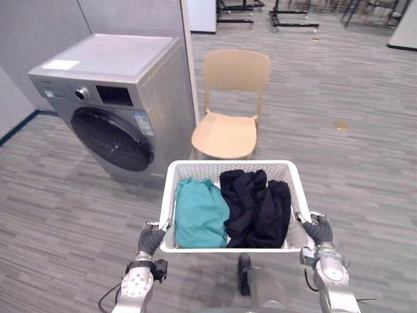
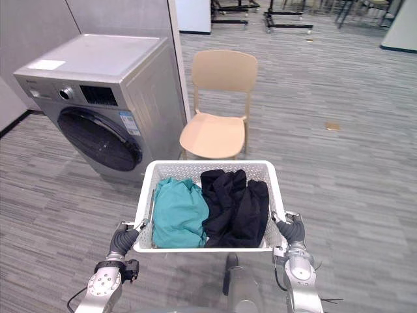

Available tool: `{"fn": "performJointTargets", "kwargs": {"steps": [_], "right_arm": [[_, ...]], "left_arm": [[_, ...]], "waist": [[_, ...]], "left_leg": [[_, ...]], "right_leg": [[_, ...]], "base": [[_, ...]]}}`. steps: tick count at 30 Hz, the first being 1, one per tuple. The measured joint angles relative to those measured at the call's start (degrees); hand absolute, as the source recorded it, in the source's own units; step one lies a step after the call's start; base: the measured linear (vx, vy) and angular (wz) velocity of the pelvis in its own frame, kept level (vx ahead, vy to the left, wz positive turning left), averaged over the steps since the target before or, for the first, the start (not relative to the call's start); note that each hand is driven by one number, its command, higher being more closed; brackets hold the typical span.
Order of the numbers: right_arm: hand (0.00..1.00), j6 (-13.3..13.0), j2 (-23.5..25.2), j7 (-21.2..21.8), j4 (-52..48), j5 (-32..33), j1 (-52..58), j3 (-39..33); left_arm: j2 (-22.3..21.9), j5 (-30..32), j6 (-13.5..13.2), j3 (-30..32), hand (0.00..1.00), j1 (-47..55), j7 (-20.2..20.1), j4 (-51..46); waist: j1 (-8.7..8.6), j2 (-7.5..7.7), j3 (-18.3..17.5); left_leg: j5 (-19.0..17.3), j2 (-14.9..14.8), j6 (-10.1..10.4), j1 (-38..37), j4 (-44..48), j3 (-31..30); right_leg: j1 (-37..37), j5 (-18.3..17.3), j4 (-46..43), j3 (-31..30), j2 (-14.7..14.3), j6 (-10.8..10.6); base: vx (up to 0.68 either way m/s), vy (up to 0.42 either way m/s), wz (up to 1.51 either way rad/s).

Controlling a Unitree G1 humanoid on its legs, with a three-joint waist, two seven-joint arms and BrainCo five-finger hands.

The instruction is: Pick up the laundry basket with both hands and put the clothes into the washing machine.

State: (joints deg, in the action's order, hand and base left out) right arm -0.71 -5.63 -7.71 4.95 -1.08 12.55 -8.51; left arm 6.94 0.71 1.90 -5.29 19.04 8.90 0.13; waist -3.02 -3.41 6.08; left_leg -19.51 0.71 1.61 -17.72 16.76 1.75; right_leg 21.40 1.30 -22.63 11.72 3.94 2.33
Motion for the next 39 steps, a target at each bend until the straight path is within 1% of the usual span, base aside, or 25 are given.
{"fn": "performJointTargets", "kwargs": {"steps": [1, 2, 3, 4, 5, 6, 7, 8, 9, 11, 12, 13, 16, 17, 18, 20, 22, 23, 26, 28, 29, 31, 34, 37, 39], "right_arm": [[1.00, 0.05, -0.05, -0.04, -1.99, 0.04, 1.07, -0.02], [1.00, 0.20, -0.62, -0.04, -6.68, 0.07, 3.63, 0.37], [1.00, 0.60, -0.75, -0.18, -9.95, 0.15, 4.66, 1.10], [1.00, 0.67, -0.52, -0.53, -10.83, 0.36, 4.92, 1.07], [1.00, 0.71, -0.39, -1.41, -11.76, 0.50, 5.23, 1.03], [1.00, 0.73, -0.40, -2.02, -12.79, 0.50, 5.25, 1.01], [1.00, 0.68, -0.41, -2.14, -13.29, 0.50, 5.22, 0.99], [1.00, 0.52, -0.41, -2.15, -13.41, 0.52, 4.97, 0.58], [1.00, 0.53, -0.43, -2.15, -12.98, 0.53, 4.53, 0.11], [1.00, 0.57, -0.55, -2.15, -12.27, 0.53, 4.04, 0.04], [1.00, 0.31, -1.09, -2.12, -10.60, 0.55, 3.66, -0.01], [1.00, 0.08, -1.78, -2.09, -8.00, 0.61, 3.09, -0.04], [1.00, 0.18, 0.57, -2.08, -3.40, 0.53, 2.80, -0.24], [1.00, 0.17, 0.67, -2.09, -3.10, 0.43, 2.87, -0.55], [1.00, 0.18, 0.70, -2.08, -2.54, 0.32, 2.69, -0.55], [1.00, 0.59, 0.41, -1.81, -0.54, -1.45, 1.93, -0.44], [1.00, 0.59, 0.96, -1.90, 1.08, -1.78, 1.39, -0.12], [1.00, 0.59, 0.93, -1.92, 1.51, -1.78, 0.78, 0.14], [1.00, 0.51, 0.64, -1.95, 1.68, -1.79, -0.52, 0.69], [1.00, 0.51, 0.74, -2.08, 2.96, -1.79, -0.52, 0.89], [1.00, 0.47, -0.09, -2.22, 4.50, -1.80, -0.82, 0.89], [1.00, 0.69, -1.48, -2.27, 5.99, -1.79, -1.43, 1.45], [1.00, 0.65, -1.71, -3.62, 7.16, -1.79, -4.98, 1.97], [1.00, 0.65, -2.12, -6.24, 8.47, -1.72, -12.14, 2.31], [1.00, 0.65, -2.49, -8.57, 9.05, -1.23, -18.04, 2.32]], "left_arm": [[-0.19, -0.01, -0.02, -0.02, 1.00, 0.00, -0.03, -0.03], [-0.93, -0.08, -0.02, 0.21, 1.00, 0.42, -0.12, -0.43], [-1.89, -0.15, -0.04, 1.08, 1.00, 1.88, -0.09, -1.94], [-1.99, -0.18, -0.07, 1.08, 1.00, 2.25, -0.09, -2.65], [-2.11, -0.29, -0.33, 1.02, 1.00, 2.11, -0.12, -3.31], [-2.15, -0.36, -1.09, 1.02, 1.00, 1.87, -0.12, -3.37], [-2.13, -0.50, -1.46, 1.02, 1.00, 1.82, -0.12, -3.42], [-2.26, -0.69, -1.94, 0.98, 1.00, 1.35, -0.15, -3.42], [-2.38, -0.68, -1.94, 0.79, 1.00, 0.79, -0.20, -3.41], [-2.27, -0.67, -1.93, 0.69, 1.00, 0.72, -0.21, -3.33], [-2.32, -0.63, -1.93, 0.46, 1.00, 0.79, -0.25, -3.21], [-2.15, -0.57, -1.94, -0.08, 1.00, 0.84, -0.25, -2.29], [-0.27, -0.33, -1.10, -0.30, 1.00, -0.16, -0.23, 0.44], [-0.22, -0.24, -0.94, -0.72, 1.00, -0.15, -0.23, 0.77], [-0.32, -0.24, -0.91, -0.87, 1.00, 0.01, -0.23, 1.28], [0.14, -0.25, -0.81, -1.03, 1.00, 0.27, -0.24, 3.14], [0.28, -0.19, -0.82, -0.57, 1.00, 0.23, -0.16, 3.34], [0.35, -0.14, -0.83, -0.28, 1.00, 0.23, -0.13, 3.34], [1.14, -0.02, -1.04, -0.01, 1.00, -0.20, -0.07, 3.62], [1.27, 0.42, -1.10, -0.03, 1.00, -0.82, 0.03, 5.16], [-0.18, 1.40, -1.10, -0.22, 1.00, -2.47, 0.23, 8.33], [-1.30, 2.34, -1.10, -0.30, 1.00, -3.30, 1.28, 9.85], [-0.90, 2.33, -1.11, -0.46, 1.00, -8.09, 3.69, 12.65], [0.23, 2.20, -1.30, -0.43, 1.00, -17.60, 6.99, 16.07], [0.73, 1.99, -1.30, 0.12, 1.00, -25.64, 9.79, 18.43]], "waist": [[-0.10, -0.83, 0.45], [-0.13, -2.43, 0.99], [1.19, -2.89, 0.96], [1.60, -3.01, 0.99], [2.38, -2.28, 1.22], [2.77, -1.23, 1.22], [3.04, -0.87, 1.17], [3.90, -0.25, 1.22], [4.33, 0.14, 1.47], [4.27, 0.48, 1.62], [3.97, -0.29, 1.31], [4.23, -1.88, 0.90], [3.45, 2.12, -0.33], [3.82, 2.49, 0.11], [4.05, 2.50, 0.15], [3.83, 2.94, 0.66], [3.33, 2.71, 0.64], [2.93, 2.05, 0.49], [2.02, 2.07, 0.30], [1.20, 3.27, -0.14], [0.55, 1.88, 0.04], [1.28, 0.76, 0.13], [1.04, -0.29, 2.03], [1.37, 0.87, 7.11], [1.72, 1.85, 10.20]], "left_leg": [[0.60, -1.24, 1.01, 3.06, 8.10, 0.33], [6.85, -4.47, 4.95, 10.48, 26.01, 1.70], [11.61, -8.85, 5.58, 16.65, 40.86, 3.47], [11.21, -10.91, 5.04, 19.06, 45.91, 4.15], [9.80, -13.37, 2.79, 22.88, 50.09, 5.36], [8.03, -14.34, 0.34, 26.45, 48.76, 7.07], [6.76, -14.51, -0.12, 28.13, 46.87, 7.84], [4.48, -14.18, -0.46, 30.58, 40.14, 8.69], [3.74, -12.74, -0.26, 32.37, 31.22, 7.72], [4.76, -9.35, 1.35, 32.92, 18.49, 4.12], [8.84, -7.37, 3.22, 31.66, 7.06, 0.31], [18.74, -7.76, 3.65, 30.18, 0.25, -1.91], [14.10, -4.07, 0.70, 29.58, 2.94, 1.47], [10.91, -3.88, -0.18, 29.90, 5.52, 3.16], [9.70, -3.83, -0.59, 29.43, 5.95, 4.21], [7.18, -3.09, -2.27, 23.76, 4.91, 8.62], [6.79, -2.61, -2.84, 19.43, 1.89, 10.90], [6.79, -2.60, -2.84, 18.41, 0.37, 11.46], [6.89, -2.35, -2.74, 16.93, -2.16, 12.51], [6.99, -0.77, -2.29, 16.93, -1.60, 11.75], [6.72, -0.70, -1.90, 16.78, -1.11, 9.54], [6.80, -1.24, -1.76, 17.02, -1.50, 9.14], [7.46, -1.78, -0.82, 19.68, -2.57, 8.69], [7.77, -1.78, -0.41, 26.72, 0.14, 8.67], [7.76, -1.84, -0.41, 35.00, 4.27, 8.75]], "right_leg": [[-1.74, -1.33, -0.06, 0.97, -0.35, -0.10], [-5.15, -4.14, 0.07, 1.67, -1.96, 0.42], [-8.44, -6.70, 0.42, 1.50, -3.80, 1.21], [-10.52, -7.66, 1.06, 1.54, -4.59, 1.48], [-15.01, -8.73, 3.11, 1.48, -5.17, 1.75], [-18.96, -8.83, 6.20, 0.69, -4.86, 1.72], [-20.62, -8.83, 7.59, 0.32, -4.57, 1.71], [-22.98, -8.82, 9.63, -0.79, -3.73, 1.70], [-24.52, -9.08, 10.39, -1.87, -2.65, 1.27], [-26.28, -10.68, 10.51, -3.23, -0.61, -1.36], [-27.69, -12.17, 10.68, -4.96, 0.16, -3.66], [-29.19, -14.26, 11.24, -6.93, -0.51, -6.41], [-29.95, -14.42, 12.50, -9.55, 4.44, -7.11], [-28.88, -14.26, 9.89, -10.06, 5.40, -7.67], [-27.62, -14.31, 6.79, -10.31, 5.92, -8.00], [-20.76, -13.33, -10.51, -9.51, 9.79, -11.86], [-17.20, -14.14, -16.16, -6.99, 11.52, -10.39], [-15.16, -14.44, -15.96, -5.44, 11.12, -9.95], [-10.97, -14.49, -6.42, -3.45, 8.02, -8.92], [-11.17, -8.99, 1.73, -4.21, 6.49, -6.86], [-11.76, -7.56, 1.95, -4.38, 6.30, -7.75], [-12.38, -7.35, 3.84, -4.49, 5.93, -7.44], [-10.46, -5.87, 5.85, -3.91, 5.16, -6.94], [-3.87, -4.72, 4.00, -3.89, 5.41, -6.50], [3.22, -4.56, 1.58, -3.83, 6.17, -6.27]], "base": [[0.81, -0.217, 0.48], [0.80, -0.205, 0.15], [0.66, -0.151, -0.05], [0.65, -0.121, -0.32], [0.61, -0.081, -0.15], [0.59, -0.063, -0.14], [0.55, -0.018, -0.27], [0.51, 0.049, -0.44], [0.59, 0.140, -0.51], [0.41, 0.185, -0.40], [0.40, 0.281, -0.66], [0.48, 0.333, -0.69], [0.32, 0.220, -0.45], [0.37, 0.286, -0.52], [0.32, 0.301, -0.78], [0.24, 0.237, -0.76], [0.21, 0.198, -0.52], [0.23, 0.189, -0.44], [0.17, 0.072, -0.15], [0.19, -0.029, 0.30], [0.19, -0.051, 0.25], [0.17, -0.024, -0.04], [0.07, -0.023, 0.03], [-0.12, -0.031, 0.06], [-0.18, -0.032, 0.17]]}}
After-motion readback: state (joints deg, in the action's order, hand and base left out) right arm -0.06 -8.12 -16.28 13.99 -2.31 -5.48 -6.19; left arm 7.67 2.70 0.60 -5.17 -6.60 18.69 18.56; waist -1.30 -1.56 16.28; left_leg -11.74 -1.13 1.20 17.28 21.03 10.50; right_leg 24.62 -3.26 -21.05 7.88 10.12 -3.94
